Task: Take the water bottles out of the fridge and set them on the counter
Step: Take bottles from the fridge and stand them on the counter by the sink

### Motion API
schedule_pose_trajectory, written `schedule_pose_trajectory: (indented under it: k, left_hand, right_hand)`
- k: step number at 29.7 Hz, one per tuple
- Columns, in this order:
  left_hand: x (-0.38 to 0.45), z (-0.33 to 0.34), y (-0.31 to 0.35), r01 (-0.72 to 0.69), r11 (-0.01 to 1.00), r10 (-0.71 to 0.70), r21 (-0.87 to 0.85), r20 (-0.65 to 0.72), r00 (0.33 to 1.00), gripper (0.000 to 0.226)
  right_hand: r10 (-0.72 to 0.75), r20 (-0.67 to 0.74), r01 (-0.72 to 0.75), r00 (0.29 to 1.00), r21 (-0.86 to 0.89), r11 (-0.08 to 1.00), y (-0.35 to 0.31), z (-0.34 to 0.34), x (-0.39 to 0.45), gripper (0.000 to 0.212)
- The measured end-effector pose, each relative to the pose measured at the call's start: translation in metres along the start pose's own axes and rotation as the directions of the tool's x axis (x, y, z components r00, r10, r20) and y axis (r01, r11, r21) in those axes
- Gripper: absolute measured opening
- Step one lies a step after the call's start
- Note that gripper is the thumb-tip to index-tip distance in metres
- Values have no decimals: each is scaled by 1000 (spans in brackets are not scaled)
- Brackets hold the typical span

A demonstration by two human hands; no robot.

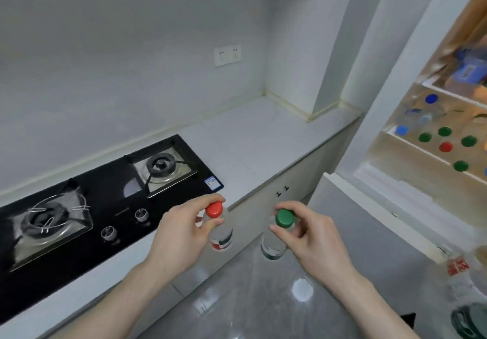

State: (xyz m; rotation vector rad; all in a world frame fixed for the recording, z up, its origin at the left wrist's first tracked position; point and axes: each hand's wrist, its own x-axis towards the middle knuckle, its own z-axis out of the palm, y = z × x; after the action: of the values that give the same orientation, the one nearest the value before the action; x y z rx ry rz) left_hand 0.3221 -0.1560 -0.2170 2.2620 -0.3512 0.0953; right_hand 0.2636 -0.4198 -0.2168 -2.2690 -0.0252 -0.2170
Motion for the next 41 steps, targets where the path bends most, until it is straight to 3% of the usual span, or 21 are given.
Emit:
schedule_pose_trajectory:
  k: [6,11,13,19,21,23,26,41]
  left_hand:
    - [-31,-26,-14,150,988,-144,38,-129,981,35]
    - [-84,-69,-37,326,945,-307,9,-313,899,38]
    - [-94,-78,-42,351,936,-325,23,-325,888,38]
    - [-164,-133,-71,475,880,-427,-25,-483,765,38]
    - [-208,-162,-85,524,847,-480,-85,-546,687,38]
    - [-211,-169,-88,545,835,-491,-79,-556,671,38]
    - [-263,-202,-100,581,800,-539,-147,-602,590,36]
    - [-465,-317,-162,758,607,-627,-239,-729,273,33]
  right_hand:
    - [-123,185,123,975,11,992,-10,31,30,24]
    - [-264,360,235,895,123,964,-55,79,49,25]
    - [-278,384,245,880,132,960,-63,89,51,26]
    - [-422,493,364,761,215,906,-132,154,45,26]
    - [-479,519,417,708,240,877,-166,194,29,26]
    - [-476,520,410,709,245,879,-173,197,28,27]
    - [-537,540,464,648,280,841,-213,240,4,28]
    - [-600,660,405,452,448,798,-367,399,-118,24]
